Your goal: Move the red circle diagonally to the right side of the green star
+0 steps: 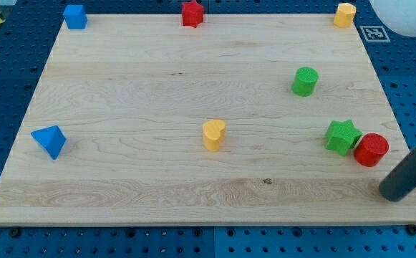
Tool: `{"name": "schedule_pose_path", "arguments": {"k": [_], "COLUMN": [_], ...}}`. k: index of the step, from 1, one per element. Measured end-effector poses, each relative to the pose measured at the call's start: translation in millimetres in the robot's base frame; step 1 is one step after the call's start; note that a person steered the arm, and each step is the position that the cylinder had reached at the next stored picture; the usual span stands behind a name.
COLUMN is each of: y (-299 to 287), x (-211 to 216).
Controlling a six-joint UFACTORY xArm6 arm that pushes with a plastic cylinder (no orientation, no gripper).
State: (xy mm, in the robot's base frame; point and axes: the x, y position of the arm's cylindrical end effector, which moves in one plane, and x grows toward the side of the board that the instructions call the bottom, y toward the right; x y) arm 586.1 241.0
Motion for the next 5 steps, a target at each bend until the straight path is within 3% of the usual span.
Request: {"name": "schedule_pose_path", "arguments": {"k": [5], "y": [-19.1], "x": [-108.2]}}
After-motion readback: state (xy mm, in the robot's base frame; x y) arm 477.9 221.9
